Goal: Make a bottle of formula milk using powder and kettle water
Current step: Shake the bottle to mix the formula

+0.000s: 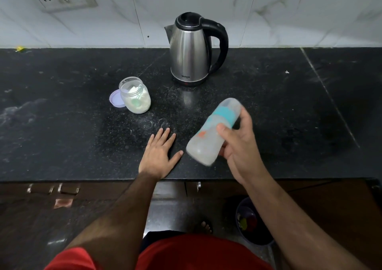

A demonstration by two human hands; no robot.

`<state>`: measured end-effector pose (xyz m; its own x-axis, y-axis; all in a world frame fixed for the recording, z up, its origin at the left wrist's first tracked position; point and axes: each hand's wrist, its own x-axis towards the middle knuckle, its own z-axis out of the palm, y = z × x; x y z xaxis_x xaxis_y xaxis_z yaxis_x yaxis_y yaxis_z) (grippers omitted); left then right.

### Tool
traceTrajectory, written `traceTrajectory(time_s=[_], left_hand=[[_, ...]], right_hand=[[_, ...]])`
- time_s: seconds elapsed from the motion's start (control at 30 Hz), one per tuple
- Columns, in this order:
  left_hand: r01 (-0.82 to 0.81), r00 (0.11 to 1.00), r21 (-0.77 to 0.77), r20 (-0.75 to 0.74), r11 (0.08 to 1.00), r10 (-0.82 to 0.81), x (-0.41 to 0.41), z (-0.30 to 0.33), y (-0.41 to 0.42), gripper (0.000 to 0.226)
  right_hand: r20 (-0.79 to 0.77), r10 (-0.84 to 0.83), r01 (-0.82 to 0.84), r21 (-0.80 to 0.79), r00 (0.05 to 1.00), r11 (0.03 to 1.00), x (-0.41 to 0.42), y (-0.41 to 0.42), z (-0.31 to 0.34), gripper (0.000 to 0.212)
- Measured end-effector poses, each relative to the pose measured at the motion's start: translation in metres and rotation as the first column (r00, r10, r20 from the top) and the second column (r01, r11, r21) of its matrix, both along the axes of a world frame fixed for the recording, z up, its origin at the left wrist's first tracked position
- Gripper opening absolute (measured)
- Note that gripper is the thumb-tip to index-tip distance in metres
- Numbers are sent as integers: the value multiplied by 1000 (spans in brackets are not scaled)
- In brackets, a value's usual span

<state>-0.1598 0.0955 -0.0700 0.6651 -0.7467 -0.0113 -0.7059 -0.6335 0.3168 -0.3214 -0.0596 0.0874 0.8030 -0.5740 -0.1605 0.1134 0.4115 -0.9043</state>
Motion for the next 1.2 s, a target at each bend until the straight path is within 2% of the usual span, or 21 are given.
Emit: traceTrajectory(time_s=[0.07, 0.1, 0.23, 0.3, 0.4, 0.43, 0.6, 0.63, 0.77, 0.8, 0.93, 1.0, 1.1, 1.13, 1.2], left_hand=[[-1, 1000, 2, -13, 1000, 1, 0, 1, 0, 80], [-1, 1000, 3, -9, 1000, 1, 0, 1, 0, 80], [-5, 1000, -4, 10, 1000, 5, 0, -1, 0, 73], [-5, 1000, -2, 8, 1000, 5, 0, -2, 0, 74], [0, 1000, 14, -4, 1000, 0, 0, 0, 0, 80], [-1, 1000, 15, -4, 1000, 1, 0, 0, 0, 81], [-9, 1000, 22, 17, 1000, 9, 0, -3, 0, 77], [-8, 1000, 22, 16, 1000, 8, 0, -2, 0, 78], [-2, 1000, 16, -1, 1000, 2, 0, 0, 0, 81], [-2, 1000, 17, 1, 1000, 2, 0, 0, 0, 81], [-10, 1000, 19, 16, 1000, 9, 0, -3, 0, 79], [-9, 1000, 20, 17, 1000, 8, 1, -3, 0, 79], [-2, 1000, 30, 9, 1000, 1, 1, -2, 0, 81], [-1, 1000, 29, 7, 1000, 1, 1, -2, 0, 81], [-5, 1000, 19, 6, 1000, 5, 1, -2, 0, 80]], right_hand=[[-30, 111, -113, -39, 993, 993, -4, 3, 1, 77], [-17, 95, -96, -40, 995, 995, -5, 2, 2, 76], [52, -153, 152, 36, 987, 988, 0, -8, 6, 64], [44, -107, 106, 25, 993, 994, -1, -7, 4, 68], [-36, 122, -124, -50, 992, 991, -8, -2, 2, 79], [-38, 131, -134, -62, 991, 989, -9, -3, 3, 80], [33, -149, 148, 35, 988, 988, 2, -12, 9, 68], [22, -130, 130, 32, 991, 991, 1, -11, 9, 70], [-63, 144, -147, -47, 988, 988, -8, -2, 7, 80], [-49, 126, -128, -53, 991, 990, -8, -3, 7, 78], [19, -114, 114, 43, 993, 993, 0, -13, 11, 69], [4, -82, 82, 21, 997, 996, -1, -10, 9, 70], [-43, 101, -103, -24, 994, 994, -5, -3, 9, 77], [-33, 110, -111, -31, 993, 993, -5, -3, 10, 77], [11, 13, -13, -20, 1000, 1000, -2, -5, 12, 72]])
